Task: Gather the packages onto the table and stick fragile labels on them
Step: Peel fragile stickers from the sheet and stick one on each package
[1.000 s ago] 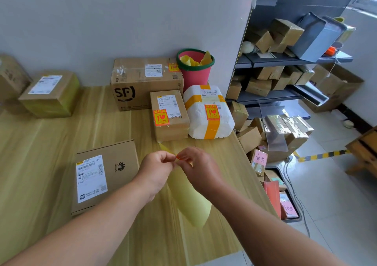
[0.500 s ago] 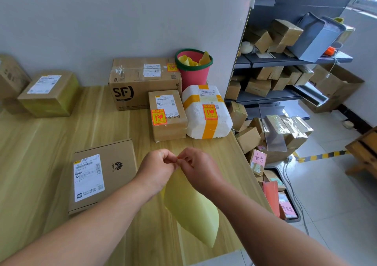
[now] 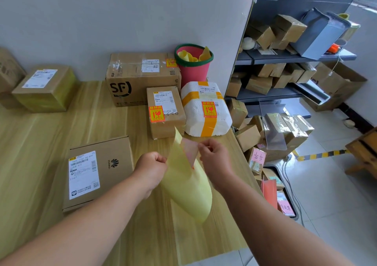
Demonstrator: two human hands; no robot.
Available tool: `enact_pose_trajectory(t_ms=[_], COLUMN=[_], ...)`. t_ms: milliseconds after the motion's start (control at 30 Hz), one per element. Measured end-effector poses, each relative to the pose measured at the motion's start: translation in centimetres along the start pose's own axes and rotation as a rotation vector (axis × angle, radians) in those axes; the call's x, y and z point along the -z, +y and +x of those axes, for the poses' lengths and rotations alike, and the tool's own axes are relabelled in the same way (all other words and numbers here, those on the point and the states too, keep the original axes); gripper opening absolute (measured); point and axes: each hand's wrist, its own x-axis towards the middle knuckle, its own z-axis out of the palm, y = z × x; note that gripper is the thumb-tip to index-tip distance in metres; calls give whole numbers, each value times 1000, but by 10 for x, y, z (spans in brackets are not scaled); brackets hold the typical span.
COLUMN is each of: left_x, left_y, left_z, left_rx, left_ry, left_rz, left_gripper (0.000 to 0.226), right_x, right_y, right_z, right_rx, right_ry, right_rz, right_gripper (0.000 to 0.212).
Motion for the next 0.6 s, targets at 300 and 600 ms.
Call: enact_pose_trajectory(t_ms=[300,600], left_x=[0,33], left_y=[-20,-11], left_z=[33,28], left_rx=[274,111], left_ry=[138,120], left_rz=[-65,-73], left_gripper=[20,14], right_x=[8,-39], right_y=[-3,-1], right_z=[7,-10], right_rx=[64,101], right_ry=[132,-61], right_rz=[92,-12], right_gripper=[16,20])
